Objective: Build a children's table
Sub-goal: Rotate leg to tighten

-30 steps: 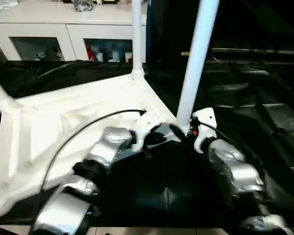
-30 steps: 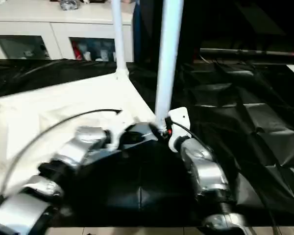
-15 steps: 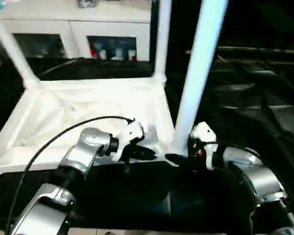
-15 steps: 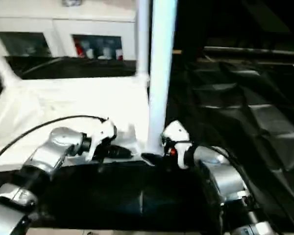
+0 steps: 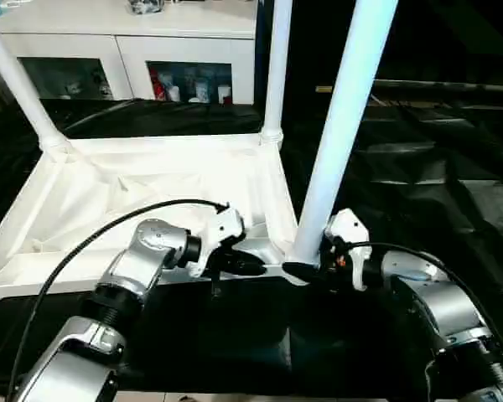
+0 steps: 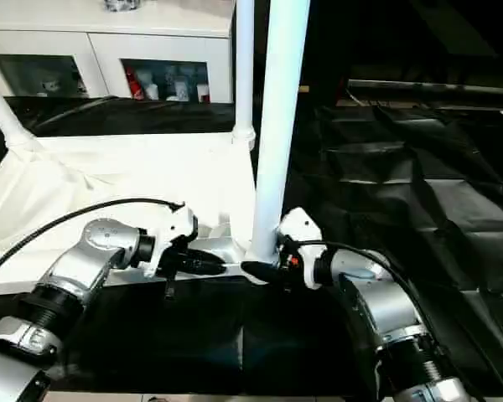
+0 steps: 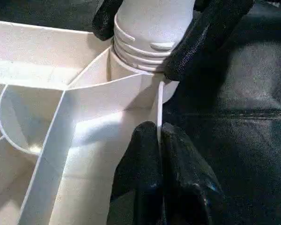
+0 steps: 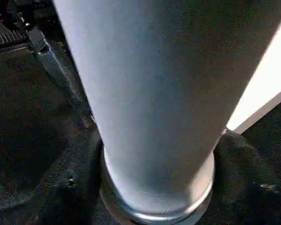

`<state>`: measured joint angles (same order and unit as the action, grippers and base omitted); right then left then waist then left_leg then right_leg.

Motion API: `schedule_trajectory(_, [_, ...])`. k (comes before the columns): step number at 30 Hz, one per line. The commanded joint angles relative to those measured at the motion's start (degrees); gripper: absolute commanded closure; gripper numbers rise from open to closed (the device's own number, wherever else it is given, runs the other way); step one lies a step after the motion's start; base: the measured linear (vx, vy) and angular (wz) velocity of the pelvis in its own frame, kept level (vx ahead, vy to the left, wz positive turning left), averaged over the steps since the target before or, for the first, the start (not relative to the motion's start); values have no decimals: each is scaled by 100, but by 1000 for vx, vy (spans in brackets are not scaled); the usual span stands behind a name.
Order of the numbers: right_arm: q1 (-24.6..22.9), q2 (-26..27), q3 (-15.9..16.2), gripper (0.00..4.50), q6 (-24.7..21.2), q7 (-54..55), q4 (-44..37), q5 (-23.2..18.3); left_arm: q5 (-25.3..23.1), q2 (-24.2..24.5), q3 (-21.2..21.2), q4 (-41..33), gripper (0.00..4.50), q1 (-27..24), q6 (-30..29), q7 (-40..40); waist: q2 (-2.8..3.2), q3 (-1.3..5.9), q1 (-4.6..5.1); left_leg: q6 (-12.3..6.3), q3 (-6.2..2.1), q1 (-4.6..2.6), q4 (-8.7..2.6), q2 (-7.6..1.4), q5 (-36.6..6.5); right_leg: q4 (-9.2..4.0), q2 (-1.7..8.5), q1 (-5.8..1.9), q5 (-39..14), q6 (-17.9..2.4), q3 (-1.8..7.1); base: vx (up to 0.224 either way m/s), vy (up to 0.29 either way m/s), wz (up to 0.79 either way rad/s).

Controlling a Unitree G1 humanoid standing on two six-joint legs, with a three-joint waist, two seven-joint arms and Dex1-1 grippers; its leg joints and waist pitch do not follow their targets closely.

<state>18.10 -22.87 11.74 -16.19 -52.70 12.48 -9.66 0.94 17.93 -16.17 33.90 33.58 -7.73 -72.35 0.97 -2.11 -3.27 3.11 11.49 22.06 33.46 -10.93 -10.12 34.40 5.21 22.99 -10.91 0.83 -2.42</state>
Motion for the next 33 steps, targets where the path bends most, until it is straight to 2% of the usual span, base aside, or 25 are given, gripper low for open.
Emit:
schedule_trajectory(1, [32,46,0,171,-85,20,21,-70,140,-29,-47,-81,450,-125,-85,-142,-65,318,-8,-406,-91,-109,-364,-223,-1014,-354,277,-258,-676,-1465,186,0,0,0])
schedule_trajectory(5, [-9,192,-58,174,-83,247,76,-44,137,-82,-50,-72,450,-131,-112,-55,-72,319,13,-391,-93,-97,-363,-215,-1009,-351,276,-262,-675,-1471,184,0,0,0])
schedule_trajectory(8, [27,543,-203,174,-7,1054,413,178,4,-287,-2,165,450,-29,-68,441,-63,303,52,-294,-93,-113,-376,-212,-1197,-387,275,-233,-926,-1449,184,0,0,0])
schedule_trajectory(10, [28,928,-334,175,-35,1890,643,352,-171,-558,35,487,450,122,-55,1096,-76,285,97,-127,-111,-124,-407,-202,-1471,-437,281,-229,-1474,-1302,179,0,0,0])
schedule_trajectory(11, [28,980,-352,175,-44,1998,669,370,-194,-597,41,531,450,144,-56,1188,-72,278,110,-94,-111,-129,-415,-203,-1482,-450,271,-218,-1551,-1250,183,0,0,0])
schedule_trajectory(12, [38,1292,-485,175,-136,2599,791,419,-300,-833,62,765,450,260,-54,1675,-67,244,129,-7,-97,-160,-428,-197,-1714,-501,263,-152,-1860,-1188,197,0,0,0])
schedule_trajectory(13, [69,1672,-643,175,-260,3278,926,449,-417,-1140,96,1036,450,403,-62,2304,-72,258,143,91,-133,-164,-437,-185,-1836,-513,288,-174,-2181,-1080,187,0,0,0])
schedule_trajectory(15, [118,1821,-709,175,-287,3552,993,464,-425,-1282,133,1134,450,465,-77,2564,-82,265,132,115,-145,-189,-443,-189,-1904,-546,283,-154,-2305,-967,193,0,0,0])
schedule_trajectory(16, [226,1993,-778,175,-300,3845,1107,469,-457,-1450,157,1236,450,546,-83,2877,-51,256,126,87,-149,-172,-452,-191,-1898,-551,288,-163,-2245,-935,201,0,0,0])
schedule_trajectory(18, [363,2111,-732,175,-206,4044,1237,565,-503,-1595,138,1324,450,632,-55,3106,-48,233,133,80,-148,-201,-460,-172,-2106,-596,278,-136,-2479,-878,186,0,0,0])
schedule_trajectory(20, [401,2102,-659,175,-130,4004,1270,621,-528,-1610,105,1331,450,656,-15,3105,-47,231,136,90,-167,-215,-470,-169,-2253,-638,299,-148,-2782,-764,176,0,0,0])
schedule_trajectory(24, [442,2113,-625,175,162,3915,1311,742,-570,-1610,89,1381,450,681,124,2911,-65,249,136,43,-171,-179,-488,-178,-2136,-622,296,-164,-2521,-746,188,0,0,0])
schedule_trajectory(25, [439,2118,-642,140,254,3873,1281,738,-589,-1596,97,1421,450,691,172,2875,-61,248,134,23,-167,-176,-489,-180,-2100,-615,298,-166,-2454,-776,191,0,0,0])
schedule_trajectory(26, [418,2064,-668,140,354,3724,1180,679,-593,-1538,95,1405,450,670,220,2771,-72,251,133,7,-164,-175,-488,-179,-2084,-615,295,-169,-2431,-783,192,0,0,0])
schedule_trajectory(29, [404,2022,-684,97,417,3618,1109,632,-593,-1496,93,1386,450,653,248,2699,-73,256,116,-70,-151,-161,-483,-179,-1961,-608,302,-183,-2313,-827,197,0,0,0])
schedule_trajectory(30, [334,1704,-627,85,384,2816,787,331,-536,-1281,52,1269,450,564,298,2329,-78,260,104,-111,-150,-155,-479,-179,-1906,-604,306,-203,-2274,-835,194,0,0,0])
schedule_trajectory(33, [216,1062,-367,57,214,1705,340,154,-444,-936,-25,1075,450,422,442,1683,-77,263,75,-284,-142,-112,-471,-198,-1627,-552,289,-268,-1814,-920,192,0,0,0])
